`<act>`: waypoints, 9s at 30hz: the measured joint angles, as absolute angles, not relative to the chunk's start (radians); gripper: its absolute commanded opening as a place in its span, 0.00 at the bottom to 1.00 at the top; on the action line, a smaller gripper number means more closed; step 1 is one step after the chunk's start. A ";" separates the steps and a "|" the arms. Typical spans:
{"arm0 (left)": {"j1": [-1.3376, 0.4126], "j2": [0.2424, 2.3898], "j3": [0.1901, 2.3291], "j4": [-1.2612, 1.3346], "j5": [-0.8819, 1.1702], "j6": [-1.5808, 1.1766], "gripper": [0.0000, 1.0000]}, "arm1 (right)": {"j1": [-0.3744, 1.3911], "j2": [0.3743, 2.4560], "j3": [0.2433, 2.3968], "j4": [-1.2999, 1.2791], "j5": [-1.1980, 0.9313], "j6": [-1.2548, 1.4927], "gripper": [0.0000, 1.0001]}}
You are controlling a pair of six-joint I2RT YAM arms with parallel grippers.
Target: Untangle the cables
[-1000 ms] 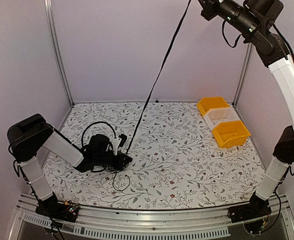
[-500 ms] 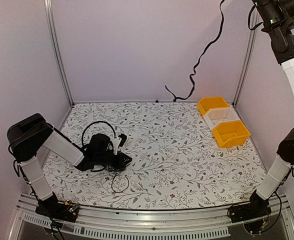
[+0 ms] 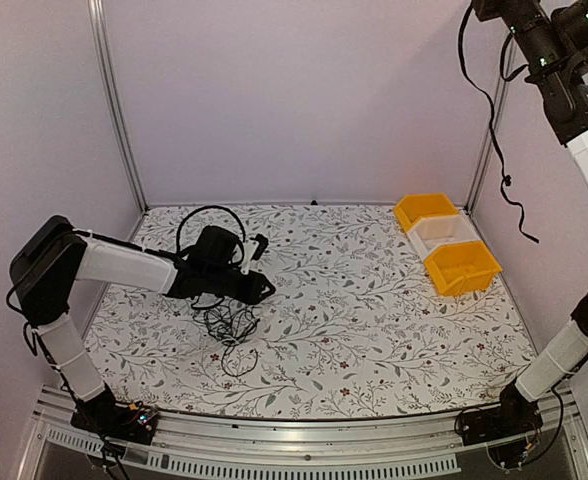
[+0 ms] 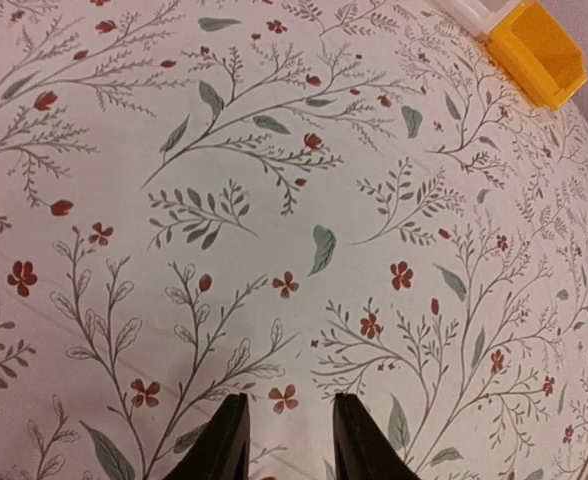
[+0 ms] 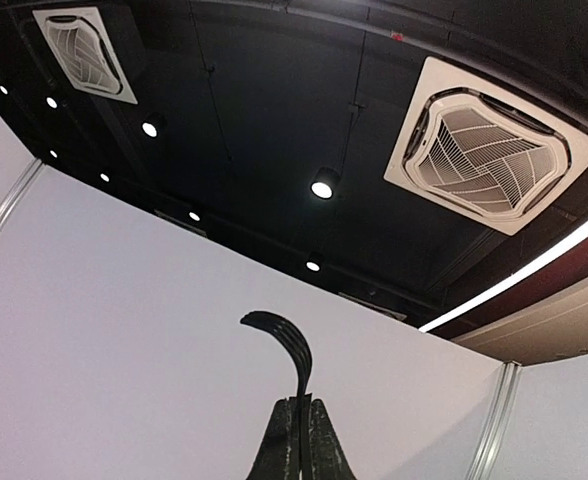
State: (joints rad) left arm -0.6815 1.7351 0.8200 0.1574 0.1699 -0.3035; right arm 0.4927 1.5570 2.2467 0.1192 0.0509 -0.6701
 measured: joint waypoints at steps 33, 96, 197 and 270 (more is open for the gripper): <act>-0.525 1.649 1.121 0.097 0.381 -0.559 0.79 | 0.358 1.742 1.910 -0.169 -0.085 -0.601 0.00; -0.544 1.662 1.071 0.110 0.491 -0.641 0.73 | 0.038 2.069 2.529 0.446 -0.027 -0.654 0.00; -0.600 1.781 1.061 0.091 0.593 -0.665 0.70 | 0.006 2.081 1.928 0.145 -0.072 -0.556 0.00; -0.615 1.712 0.969 0.019 0.529 -0.677 0.69 | 0.032 2.107 1.835 -0.331 -0.126 -0.121 0.00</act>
